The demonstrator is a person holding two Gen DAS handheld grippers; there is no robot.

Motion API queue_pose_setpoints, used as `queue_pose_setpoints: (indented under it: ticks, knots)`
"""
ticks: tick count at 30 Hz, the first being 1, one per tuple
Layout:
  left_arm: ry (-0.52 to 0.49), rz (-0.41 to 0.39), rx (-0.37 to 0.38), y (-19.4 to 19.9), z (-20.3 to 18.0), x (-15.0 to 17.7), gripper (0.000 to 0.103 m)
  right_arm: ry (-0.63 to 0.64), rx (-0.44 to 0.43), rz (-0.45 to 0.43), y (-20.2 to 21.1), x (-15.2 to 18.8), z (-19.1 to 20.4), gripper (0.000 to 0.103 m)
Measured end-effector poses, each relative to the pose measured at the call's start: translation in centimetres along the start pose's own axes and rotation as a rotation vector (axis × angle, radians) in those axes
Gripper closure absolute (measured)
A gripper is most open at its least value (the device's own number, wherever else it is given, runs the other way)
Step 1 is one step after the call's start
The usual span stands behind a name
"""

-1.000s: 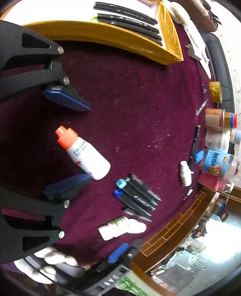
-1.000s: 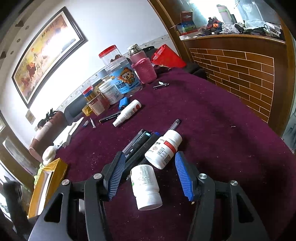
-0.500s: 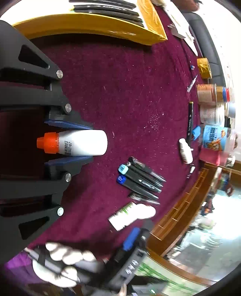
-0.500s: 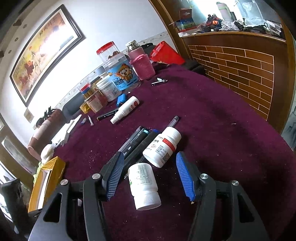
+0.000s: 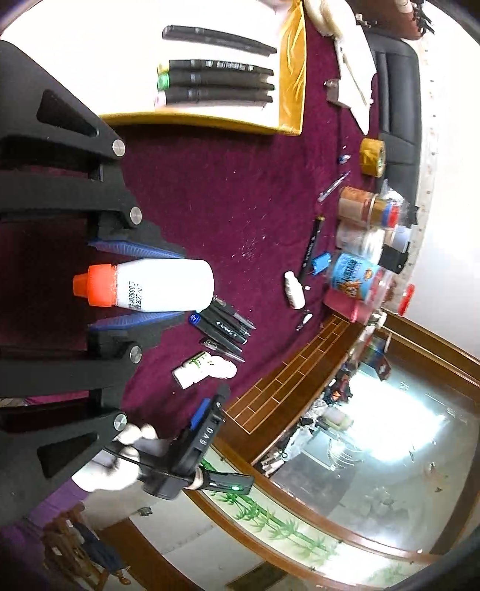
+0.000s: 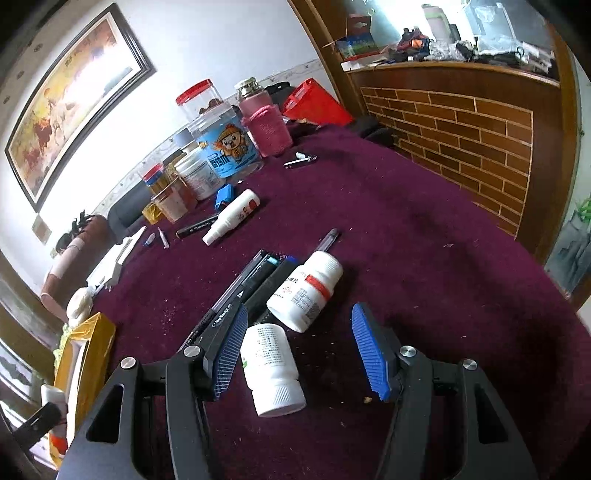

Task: Organize rigid objects
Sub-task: 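Grasp the glue bottle with the left tool while the right tool grasps a white bottle, then carry both bottles into the tray and open both tools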

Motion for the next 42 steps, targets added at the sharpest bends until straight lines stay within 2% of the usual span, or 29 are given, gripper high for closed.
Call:
queue_pose_setpoints:
  ticks: [3,6,8,13,17,20,21,22,23,24,29,33,42]
  knots:
    - [0.002,-0.026,0.007,1.3,1.1,0.2,0.079,0.037,0.011,0.012,0.6,-1.9,1.3,0.049]
    - [0.030,-0.042,0.018,1.9,2.5,0.2,0.079,0.026,-0.012,0.070,-1.2,-4.8,2.8,0.049]
    - [0.056,-0.051,0.022,2.2,3.5,0.2,0.079,0.005,-0.037,0.128,-4.0,-6.5,3.6,0.049]
    - [0.104,-0.080,-0.003,3.7,6.0,0.1,0.079,-0.043,-0.023,0.240,-13.5,-9.7,5.2,0.049]
    - [0.151,-0.108,-0.087,5.8,9.3,0.4,0.079,-0.141,0.010,0.296,-19.7,-10.6,5.1,0.049]
    - [0.191,-0.117,-0.141,6.9,11.5,0.8,0.079,-0.223,0.045,0.308,-22.3,-11.0,4.1,0.049]
    - [0.205,-0.120,-0.160,7.2,12.3,0.9,0.079,-0.220,0.065,0.273,-22.4,-11.4,4.2,0.051]
    - [0.218,-0.121,-0.174,7.3,13.0,1.1,0.079,-0.210,0.078,0.276,-22.7,-11.7,4.3,0.055]
    - [0.229,-0.120,-0.182,7.3,13.4,1.3,0.079,-0.197,0.082,0.293,-23.1,-11.6,4.4,0.071]
    - [0.239,-0.118,-0.185,7.3,13.8,1.4,0.079,-0.198,0.076,0.299,-23.1,-11.5,4.3,0.074]
    - [0.284,-0.099,-0.171,6.5,14.9,1.7,0.079,-0.115,0.039,0.307,-20.9,-10.6,4.8,0.075]
    - [0.273,-0.090,-0.168,6.6,14.9,1.4,0.079,-0.074,-0.075,0.331,-17.5,-9.3,6.2,0.075]
    - [0.234,-0.109,-0.247,7.0,15.8,-0.9,0.079,0.046,-0.346,0.379,-11.6,-6.1,13.7,0.076]
Point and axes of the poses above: each gripper's, at about its wrist camera, not at the fingertips, and y roughly against the way its jaws point, z to its left, x to its underside, the point moved 2 cm from there along -y, roughly the way its jaws point, and after that the axes turned 9 degrees about -x, right-handed, at the moved point
